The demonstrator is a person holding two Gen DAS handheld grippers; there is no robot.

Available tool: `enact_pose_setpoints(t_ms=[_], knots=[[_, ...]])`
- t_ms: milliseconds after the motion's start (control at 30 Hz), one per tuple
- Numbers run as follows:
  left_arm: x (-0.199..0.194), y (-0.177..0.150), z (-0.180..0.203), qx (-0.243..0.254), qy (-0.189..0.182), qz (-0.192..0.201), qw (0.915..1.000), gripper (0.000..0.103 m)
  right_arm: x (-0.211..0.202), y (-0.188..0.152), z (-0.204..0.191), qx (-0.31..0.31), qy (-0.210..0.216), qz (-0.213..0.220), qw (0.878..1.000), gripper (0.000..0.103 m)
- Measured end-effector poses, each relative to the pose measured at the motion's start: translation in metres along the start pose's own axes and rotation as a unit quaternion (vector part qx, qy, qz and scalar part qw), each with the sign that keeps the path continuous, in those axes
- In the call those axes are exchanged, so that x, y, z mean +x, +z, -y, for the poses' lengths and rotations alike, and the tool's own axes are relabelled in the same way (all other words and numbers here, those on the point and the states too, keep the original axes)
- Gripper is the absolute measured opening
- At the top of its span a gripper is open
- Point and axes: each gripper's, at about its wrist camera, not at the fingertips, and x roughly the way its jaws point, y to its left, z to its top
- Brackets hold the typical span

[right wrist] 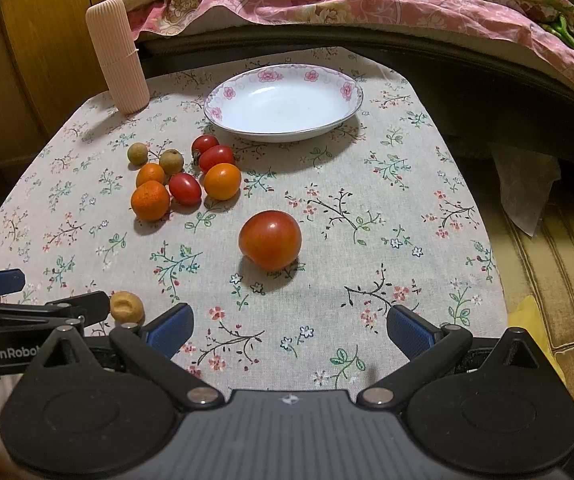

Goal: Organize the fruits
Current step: 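Move left tool to the tan round fruit while right tool approaches the large red tomato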

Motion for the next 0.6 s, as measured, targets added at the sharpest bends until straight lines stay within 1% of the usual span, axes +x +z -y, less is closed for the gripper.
enact_pose_setpoints(t_ms=[267,600], knots=[[0.0009,-0.0008,0.0012,0.001,-0.002,-0.005,1.0,0.099,-0.0019,0.0022,0.0001,0.0,0.001,-0.001,1.0,0.103],[0.0016,0.0008,0.0011,0.003,-0.005,-0.01,0.9999,0.097,0.0017,-0.0052,0.0007,0.0,0.001,0.0,1.0,0.103]])
